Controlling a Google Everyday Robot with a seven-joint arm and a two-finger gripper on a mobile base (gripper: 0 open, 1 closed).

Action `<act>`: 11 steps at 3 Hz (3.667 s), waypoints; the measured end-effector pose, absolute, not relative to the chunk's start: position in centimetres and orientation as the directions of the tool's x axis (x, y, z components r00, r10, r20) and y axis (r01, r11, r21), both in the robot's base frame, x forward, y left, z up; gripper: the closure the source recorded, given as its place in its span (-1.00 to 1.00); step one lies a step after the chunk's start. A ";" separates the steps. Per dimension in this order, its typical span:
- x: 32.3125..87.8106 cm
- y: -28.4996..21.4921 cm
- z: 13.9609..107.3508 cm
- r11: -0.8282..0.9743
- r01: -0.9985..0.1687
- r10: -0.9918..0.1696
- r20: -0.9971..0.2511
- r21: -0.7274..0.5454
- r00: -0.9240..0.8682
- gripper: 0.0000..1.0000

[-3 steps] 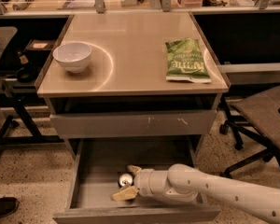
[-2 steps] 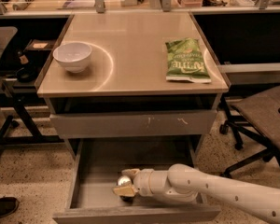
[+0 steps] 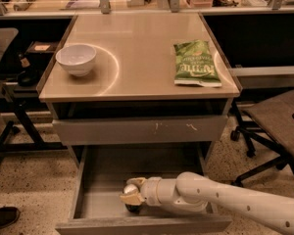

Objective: Pick pepsi can from middle drawer and place on counter

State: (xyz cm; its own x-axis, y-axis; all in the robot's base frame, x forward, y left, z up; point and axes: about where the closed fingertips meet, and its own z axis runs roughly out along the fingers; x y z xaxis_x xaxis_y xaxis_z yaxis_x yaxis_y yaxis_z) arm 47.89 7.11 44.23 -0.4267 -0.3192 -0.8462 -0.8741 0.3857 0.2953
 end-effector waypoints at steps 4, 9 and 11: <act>49.3 8.6 47.7 0.410 -0.854 -0.382 -0.789 0.322 -0.481 1.00; 50.5 8.1 57.2 0.508 -0.785 -0.372 -0.731 0.356 -0.572 1.00; 49.5 6.7 62.1 0.544 -0.776 -0.336 -0.764 0.320 -0.551 1.00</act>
Offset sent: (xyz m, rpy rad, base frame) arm 0.0000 0.0000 0.0000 0.0000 0.0000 0.0000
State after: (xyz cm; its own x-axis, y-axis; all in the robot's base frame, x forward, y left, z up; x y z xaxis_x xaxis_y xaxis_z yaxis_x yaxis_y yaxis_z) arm 49.49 6.70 62.12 -0.5508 -0.3363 -0.7639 -0.7757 0.5440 0.3198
